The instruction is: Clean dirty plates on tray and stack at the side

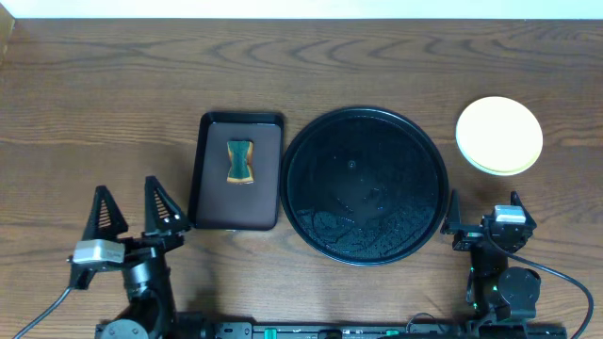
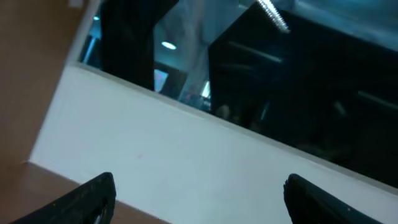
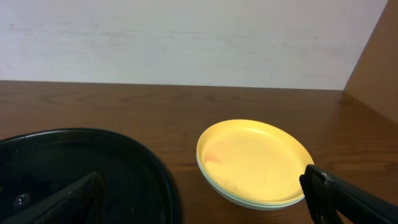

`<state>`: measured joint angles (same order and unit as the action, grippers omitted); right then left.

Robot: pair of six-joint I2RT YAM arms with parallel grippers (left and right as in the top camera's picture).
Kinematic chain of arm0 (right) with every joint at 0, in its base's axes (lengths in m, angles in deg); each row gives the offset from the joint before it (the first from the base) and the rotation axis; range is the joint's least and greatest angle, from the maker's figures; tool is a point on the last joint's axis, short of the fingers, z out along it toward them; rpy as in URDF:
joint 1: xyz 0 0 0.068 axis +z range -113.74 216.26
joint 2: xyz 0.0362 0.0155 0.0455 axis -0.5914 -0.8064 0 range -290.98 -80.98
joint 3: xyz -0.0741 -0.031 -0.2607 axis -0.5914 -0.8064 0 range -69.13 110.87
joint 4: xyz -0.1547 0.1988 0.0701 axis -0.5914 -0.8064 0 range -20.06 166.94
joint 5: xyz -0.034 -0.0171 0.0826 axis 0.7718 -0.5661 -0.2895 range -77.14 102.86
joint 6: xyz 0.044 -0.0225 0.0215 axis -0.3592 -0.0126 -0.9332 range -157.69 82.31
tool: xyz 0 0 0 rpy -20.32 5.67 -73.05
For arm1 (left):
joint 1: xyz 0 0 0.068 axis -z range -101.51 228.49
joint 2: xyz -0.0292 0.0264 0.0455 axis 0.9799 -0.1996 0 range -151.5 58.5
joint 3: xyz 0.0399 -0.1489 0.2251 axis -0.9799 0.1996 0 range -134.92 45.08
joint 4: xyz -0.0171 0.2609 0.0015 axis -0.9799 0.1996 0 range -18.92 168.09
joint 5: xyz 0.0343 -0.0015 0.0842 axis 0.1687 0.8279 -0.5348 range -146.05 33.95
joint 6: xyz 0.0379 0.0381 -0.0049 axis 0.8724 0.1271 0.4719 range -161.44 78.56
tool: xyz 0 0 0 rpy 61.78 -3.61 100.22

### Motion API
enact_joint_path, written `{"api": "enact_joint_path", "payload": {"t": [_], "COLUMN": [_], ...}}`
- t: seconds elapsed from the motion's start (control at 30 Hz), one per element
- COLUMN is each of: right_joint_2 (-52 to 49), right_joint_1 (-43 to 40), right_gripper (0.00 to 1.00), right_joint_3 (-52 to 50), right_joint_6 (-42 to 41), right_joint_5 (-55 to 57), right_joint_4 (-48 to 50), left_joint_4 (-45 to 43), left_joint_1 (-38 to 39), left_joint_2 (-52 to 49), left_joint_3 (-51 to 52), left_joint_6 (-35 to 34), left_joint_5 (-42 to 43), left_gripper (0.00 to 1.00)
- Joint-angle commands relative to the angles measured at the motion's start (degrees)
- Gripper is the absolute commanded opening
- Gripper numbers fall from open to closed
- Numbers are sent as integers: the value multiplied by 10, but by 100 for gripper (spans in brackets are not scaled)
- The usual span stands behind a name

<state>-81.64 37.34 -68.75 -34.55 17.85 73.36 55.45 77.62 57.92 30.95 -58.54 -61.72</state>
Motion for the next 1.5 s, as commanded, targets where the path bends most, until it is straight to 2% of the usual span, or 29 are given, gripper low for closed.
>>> {"api": "enact_joint_path", "payload": {"t": [0.0, 0.2, 0.57, 0.77, 0.87, 1.03, 1.13, 1.47], "right_joint_2": [3, 3, 3, 3, 3, 3, 3, 3], "right_joint_1": [-3, -3, -3, -3, -3, -3, -3, -3], "right_gripper": [99, 99, 99, 99, 99, 99, 99, 99], "right_joint_3": [-1, -1, -1, -1, -1, -1, -1, -1], "right_joint_6": [-8, -8, -8, -8, -8, -8, -8, -8], "right_joint_5": [8, 8, 8, 8, 8, 8, 8, 8], "right_joint_4": [-1, -1, -1, -1, -1, -1, -1, -1], "left_joint_4": [-45, -34, 90, 202, 197, 195, 195, 195], "left_joint_1": [3, 3, 3, 4, 5, 5, 5, 5], "left_joint_2": [5, 5, 5, 5, 5, 5, 5, 5], "left_joint_3": [53, 101, 137, 139, 139, 139, 139, 139], "left_joint_6": [-28, -38, -38, -33, 11, 161, 212, 218], "left_joint_5": [23, 22, 37, 51, 66, 98, 97, 95], "left_gripper": [87, 87, 87, 87, 87, 87, 87, 87]}}
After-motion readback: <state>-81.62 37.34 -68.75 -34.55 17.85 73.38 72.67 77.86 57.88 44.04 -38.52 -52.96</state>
